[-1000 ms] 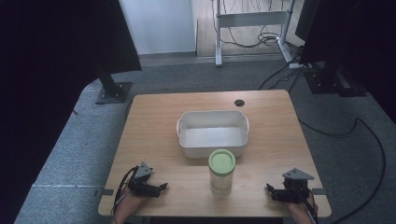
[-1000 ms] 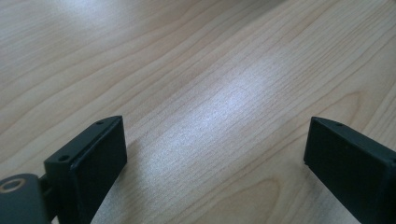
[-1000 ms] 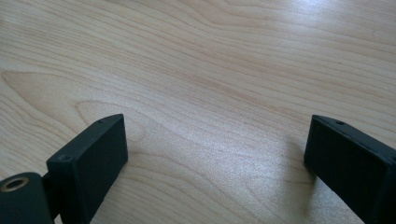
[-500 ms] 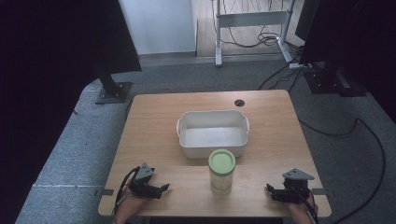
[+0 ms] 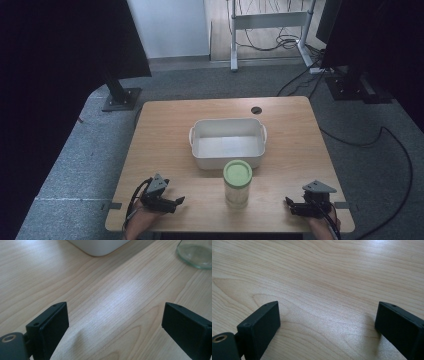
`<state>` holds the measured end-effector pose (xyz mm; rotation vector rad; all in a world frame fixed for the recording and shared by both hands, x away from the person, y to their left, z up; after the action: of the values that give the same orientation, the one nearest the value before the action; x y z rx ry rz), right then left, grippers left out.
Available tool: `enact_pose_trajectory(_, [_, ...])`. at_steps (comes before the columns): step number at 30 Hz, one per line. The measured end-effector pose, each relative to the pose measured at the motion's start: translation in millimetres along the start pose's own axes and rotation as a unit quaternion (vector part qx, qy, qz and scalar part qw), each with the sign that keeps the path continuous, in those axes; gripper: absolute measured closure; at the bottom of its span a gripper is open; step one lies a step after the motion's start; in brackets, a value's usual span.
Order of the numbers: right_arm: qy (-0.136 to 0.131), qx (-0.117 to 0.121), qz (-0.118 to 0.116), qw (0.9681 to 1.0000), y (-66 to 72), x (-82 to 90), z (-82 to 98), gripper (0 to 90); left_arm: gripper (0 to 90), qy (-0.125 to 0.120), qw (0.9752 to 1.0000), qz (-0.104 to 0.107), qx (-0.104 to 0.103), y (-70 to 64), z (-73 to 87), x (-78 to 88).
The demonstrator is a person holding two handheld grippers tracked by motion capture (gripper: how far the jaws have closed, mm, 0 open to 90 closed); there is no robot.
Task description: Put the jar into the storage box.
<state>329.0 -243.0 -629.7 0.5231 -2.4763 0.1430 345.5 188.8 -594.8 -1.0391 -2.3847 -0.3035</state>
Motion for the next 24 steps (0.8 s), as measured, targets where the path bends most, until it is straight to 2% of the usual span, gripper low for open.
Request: enact_pose_trajectory(24, [0.0,0.0,0.0,1.0,0.0,0.0,0.0,5.6,7.1,-0.019,0.9993,0.026,-0.021,-22.5,-32.1,4.2])
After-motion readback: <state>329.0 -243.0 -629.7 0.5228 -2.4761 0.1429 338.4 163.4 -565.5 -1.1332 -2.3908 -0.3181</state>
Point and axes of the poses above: each handheld gripper's, and its own axes: x roughly backward along the jaws, z roughly out of its underside, y roughly to its left, the point moved 10 cm from there along -x, roughly forward along the jaws, and after that the axes turned 8 degrees about -y, right-handed, at the moved point
